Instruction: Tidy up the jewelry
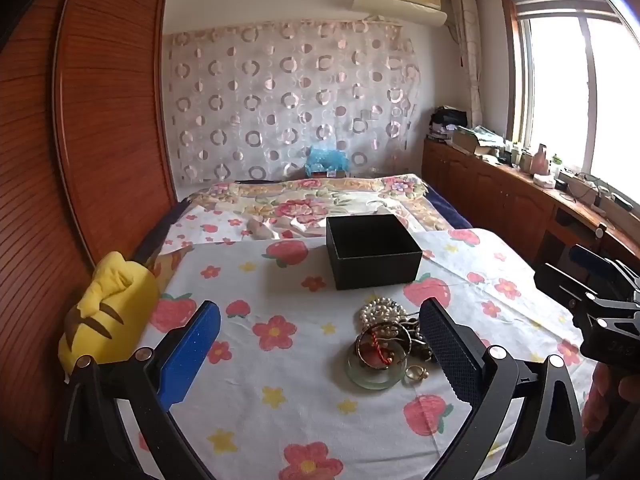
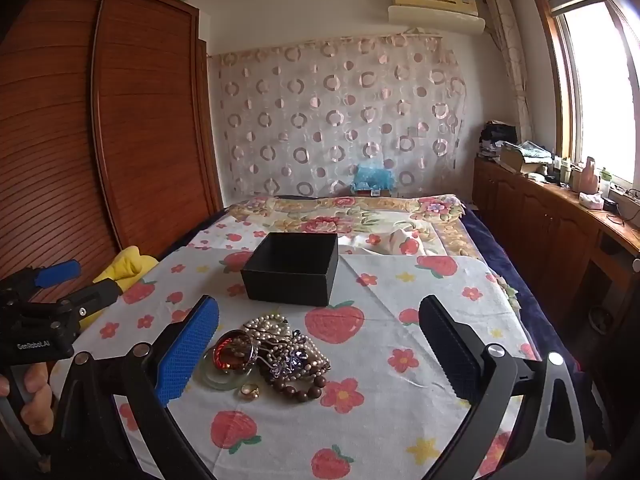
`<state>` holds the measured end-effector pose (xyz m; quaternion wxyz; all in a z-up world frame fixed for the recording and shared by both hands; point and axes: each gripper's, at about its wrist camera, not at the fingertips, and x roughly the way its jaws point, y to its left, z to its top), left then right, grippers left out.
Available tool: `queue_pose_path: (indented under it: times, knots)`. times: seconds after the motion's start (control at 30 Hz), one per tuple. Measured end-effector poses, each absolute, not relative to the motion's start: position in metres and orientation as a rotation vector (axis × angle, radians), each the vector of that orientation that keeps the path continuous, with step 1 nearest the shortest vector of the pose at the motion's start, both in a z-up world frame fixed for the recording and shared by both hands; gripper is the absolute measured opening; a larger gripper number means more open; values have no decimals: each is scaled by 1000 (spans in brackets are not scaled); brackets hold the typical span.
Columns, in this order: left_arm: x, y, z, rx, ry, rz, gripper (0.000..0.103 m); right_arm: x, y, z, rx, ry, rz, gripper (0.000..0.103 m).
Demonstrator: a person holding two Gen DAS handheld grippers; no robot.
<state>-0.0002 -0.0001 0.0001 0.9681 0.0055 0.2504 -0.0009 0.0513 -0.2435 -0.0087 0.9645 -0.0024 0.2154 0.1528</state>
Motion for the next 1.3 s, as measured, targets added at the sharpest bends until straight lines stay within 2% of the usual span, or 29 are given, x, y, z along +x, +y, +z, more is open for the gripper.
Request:
queue_pose_path:
  times: [1.3]
  knots:
    - [0, -1, 0, 20, 498, 1, 97, 52, -246, -8, 6, 441, 309, 101]
